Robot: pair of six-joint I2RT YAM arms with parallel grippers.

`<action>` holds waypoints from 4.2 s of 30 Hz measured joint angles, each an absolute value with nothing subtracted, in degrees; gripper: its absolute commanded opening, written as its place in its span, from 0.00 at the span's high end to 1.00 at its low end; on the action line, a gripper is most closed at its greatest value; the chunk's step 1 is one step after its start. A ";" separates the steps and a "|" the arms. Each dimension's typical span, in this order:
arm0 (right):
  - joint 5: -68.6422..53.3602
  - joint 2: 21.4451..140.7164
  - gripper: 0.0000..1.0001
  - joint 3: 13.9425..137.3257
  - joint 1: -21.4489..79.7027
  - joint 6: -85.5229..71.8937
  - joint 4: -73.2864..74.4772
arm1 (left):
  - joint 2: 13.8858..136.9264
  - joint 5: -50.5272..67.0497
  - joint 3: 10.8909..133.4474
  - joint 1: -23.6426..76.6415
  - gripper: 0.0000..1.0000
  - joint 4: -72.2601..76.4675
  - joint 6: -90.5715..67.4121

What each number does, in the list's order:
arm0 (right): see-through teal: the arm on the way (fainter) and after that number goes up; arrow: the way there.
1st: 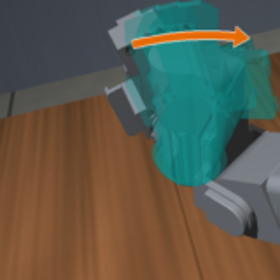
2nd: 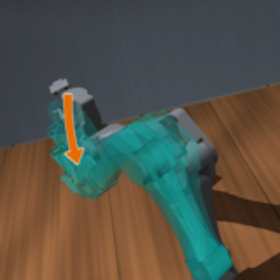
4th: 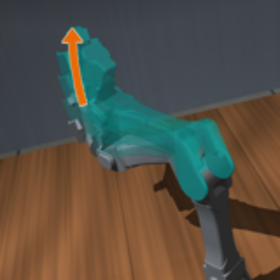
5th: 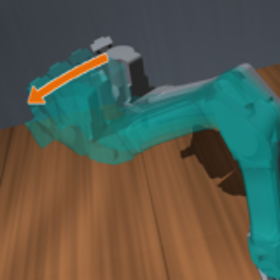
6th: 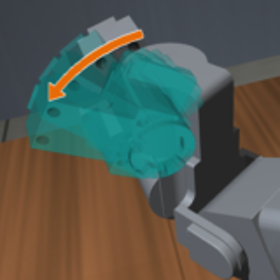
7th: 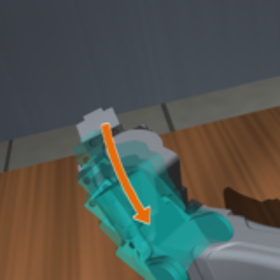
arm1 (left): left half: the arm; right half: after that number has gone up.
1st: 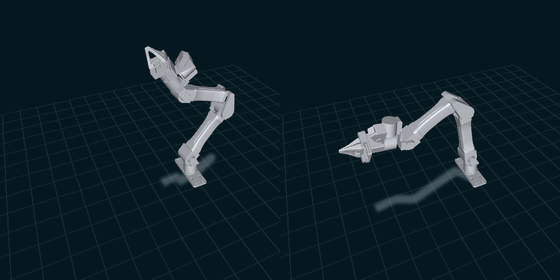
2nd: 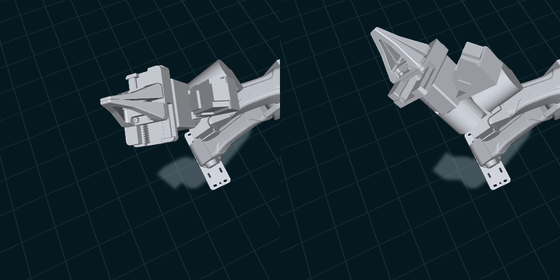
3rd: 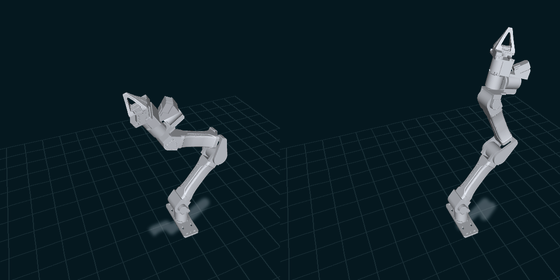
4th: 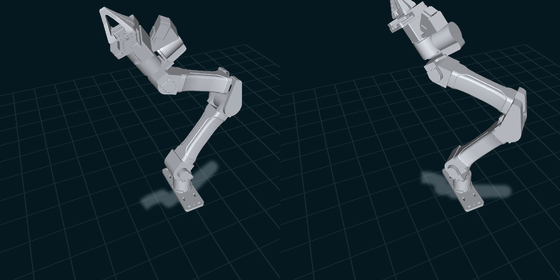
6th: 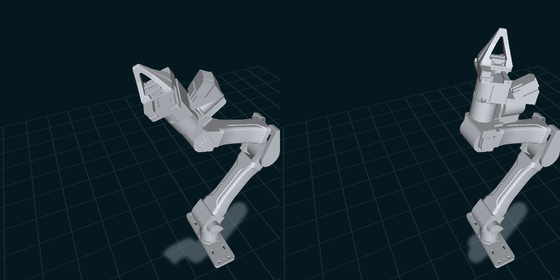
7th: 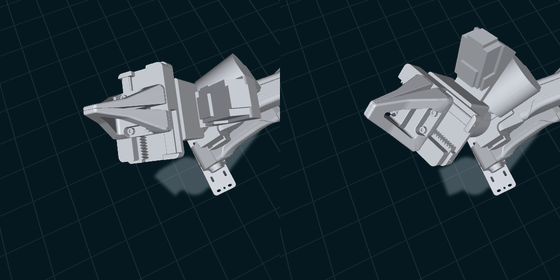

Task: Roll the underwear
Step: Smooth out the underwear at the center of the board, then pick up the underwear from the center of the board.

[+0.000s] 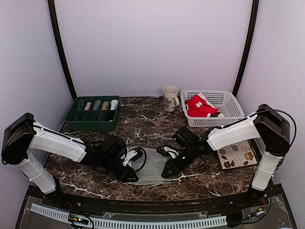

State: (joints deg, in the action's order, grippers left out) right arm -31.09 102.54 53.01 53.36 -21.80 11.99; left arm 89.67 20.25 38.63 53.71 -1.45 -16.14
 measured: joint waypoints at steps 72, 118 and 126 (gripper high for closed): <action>-38.79 99.57 0.10 45.91 46.24 -55.88 -30.65 | 82.98 40.91 35.00 34.74 0.02 21.93 -33.12; -5.74 82.54 0.68 38.96 71.53 13.08 3.84 | 64.88 15.38 35.81 48.64 0.29 -8.49 17.17; -1.17 86.00 0.72 38.96 74.48 16.45 4.01 | 64.79 14.00 35.18 48.64 0.31 -8.88 17.91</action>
State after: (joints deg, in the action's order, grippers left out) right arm -1.17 86.00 38.96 74.48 16.45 4.01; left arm 64.79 14.00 35.18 48.64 -8.88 17.91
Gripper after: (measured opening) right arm 0.299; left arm 0.692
